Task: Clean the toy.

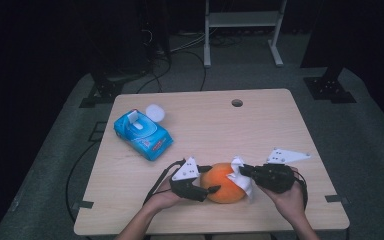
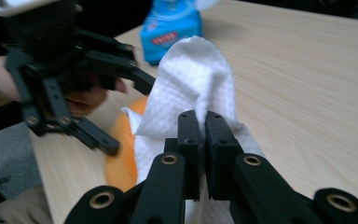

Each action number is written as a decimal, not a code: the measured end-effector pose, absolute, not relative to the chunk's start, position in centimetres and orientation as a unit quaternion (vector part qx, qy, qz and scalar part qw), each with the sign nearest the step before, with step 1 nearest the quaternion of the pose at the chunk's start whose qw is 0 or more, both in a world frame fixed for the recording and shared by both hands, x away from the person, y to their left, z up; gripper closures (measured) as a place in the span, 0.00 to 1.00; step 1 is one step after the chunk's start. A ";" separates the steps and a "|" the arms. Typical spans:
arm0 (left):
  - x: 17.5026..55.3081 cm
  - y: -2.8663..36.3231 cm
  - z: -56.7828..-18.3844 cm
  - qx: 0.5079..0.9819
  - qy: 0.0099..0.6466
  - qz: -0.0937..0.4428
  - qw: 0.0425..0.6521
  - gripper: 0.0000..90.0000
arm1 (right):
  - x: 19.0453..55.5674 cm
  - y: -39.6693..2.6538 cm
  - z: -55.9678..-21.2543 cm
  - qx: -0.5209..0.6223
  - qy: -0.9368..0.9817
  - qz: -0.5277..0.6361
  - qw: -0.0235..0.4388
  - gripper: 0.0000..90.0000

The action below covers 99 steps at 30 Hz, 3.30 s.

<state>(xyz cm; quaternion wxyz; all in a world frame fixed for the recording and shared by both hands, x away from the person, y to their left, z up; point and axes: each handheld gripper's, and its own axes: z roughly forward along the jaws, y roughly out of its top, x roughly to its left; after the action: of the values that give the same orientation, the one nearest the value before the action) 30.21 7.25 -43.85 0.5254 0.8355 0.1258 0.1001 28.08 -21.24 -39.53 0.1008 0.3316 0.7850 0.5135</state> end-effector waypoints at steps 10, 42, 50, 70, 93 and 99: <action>30.0 7.0 -43.7 0.835 0.125 0.102 0.526 0.34 | 28.4 -21.0 -39.6 0.339 0.792 0.494 0.118 0.95; 29.4 6.4 -43.5 0.833 0.107 0.064 0.539 0.42 | 27.9 -20.4 -38.6 0.289 0.817 0.489 0.101 0.95; 29.5 6.7 -43.7 0.834 0.112 0.061 0.537 0.42 | 28.6 -21.4 -39.4 0.306 0.821 0.470 0.112 0.95; 29.4 6.4 -43.9 0.838 0.102 0.062 0.533 0.41 | 29.3 -23.1 -39.9 0.339 0.809 0.467 0.113 0.95; 29.4 6.3 -43.9 0.838 0.103 0.062 0.532 0.42 | 28.7 -22.9 -39.6 0.344 0.806 0.468 0.114 0.95; 29.7 6.8 -44.1 0.834 0.119 0.058 0.536 0.41 | 27.7 -21.5 -38.7 0.310 0.816 0.472 0.120 0.95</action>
<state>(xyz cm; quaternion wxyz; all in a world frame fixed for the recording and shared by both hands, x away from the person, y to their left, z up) 29.67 6.82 -44.05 0.5356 0.8340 0.1191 0.0583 27.74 -21.50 -38.73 0.1200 0.3103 0.8164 0.4720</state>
